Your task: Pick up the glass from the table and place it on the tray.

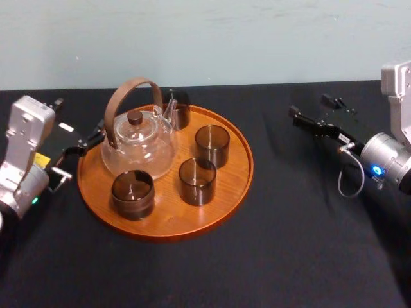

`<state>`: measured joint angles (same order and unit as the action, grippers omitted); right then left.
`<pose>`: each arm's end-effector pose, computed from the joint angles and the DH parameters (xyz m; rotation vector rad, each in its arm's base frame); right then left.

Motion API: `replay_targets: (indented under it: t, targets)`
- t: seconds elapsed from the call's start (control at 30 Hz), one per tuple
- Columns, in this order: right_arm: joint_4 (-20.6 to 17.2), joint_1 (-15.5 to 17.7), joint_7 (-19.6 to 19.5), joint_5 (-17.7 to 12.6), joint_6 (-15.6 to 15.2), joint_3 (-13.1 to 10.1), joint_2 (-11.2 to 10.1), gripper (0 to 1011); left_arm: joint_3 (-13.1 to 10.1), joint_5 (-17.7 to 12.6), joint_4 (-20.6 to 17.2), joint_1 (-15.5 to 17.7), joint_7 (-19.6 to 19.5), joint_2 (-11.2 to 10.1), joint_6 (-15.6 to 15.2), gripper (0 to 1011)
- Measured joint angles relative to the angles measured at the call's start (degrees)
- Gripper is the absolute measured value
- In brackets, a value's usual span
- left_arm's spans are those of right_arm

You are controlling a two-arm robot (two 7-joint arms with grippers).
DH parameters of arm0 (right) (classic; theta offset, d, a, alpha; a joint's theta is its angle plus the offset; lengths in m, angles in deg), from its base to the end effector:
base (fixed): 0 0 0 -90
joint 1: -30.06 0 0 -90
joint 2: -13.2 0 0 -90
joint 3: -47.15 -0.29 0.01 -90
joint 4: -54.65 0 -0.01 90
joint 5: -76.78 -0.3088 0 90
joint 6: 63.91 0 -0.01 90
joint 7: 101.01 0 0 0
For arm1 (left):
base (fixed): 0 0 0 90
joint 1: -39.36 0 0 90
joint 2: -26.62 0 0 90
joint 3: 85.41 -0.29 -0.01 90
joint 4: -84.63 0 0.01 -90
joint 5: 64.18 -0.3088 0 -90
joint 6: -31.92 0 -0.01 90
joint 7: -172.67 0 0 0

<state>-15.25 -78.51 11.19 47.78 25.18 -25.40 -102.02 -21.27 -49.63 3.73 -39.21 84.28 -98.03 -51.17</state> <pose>0.4069 -0.0913 -0.2950 -0.0878 0.1170 -1.0722 0.3581 0.0827 -0.3023 0.3045 -0.2850 1.2478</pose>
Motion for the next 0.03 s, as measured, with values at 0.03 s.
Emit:
replay_targets:
  t: [0.03]
  targets:
    - [0.0, 0.0, 0.0, 0.0, 0.0, 0.0, 0.0, 1002, 0.0, 0.0, 0.0, 0.0, 0.0, 0.0, 0.0, 1002]
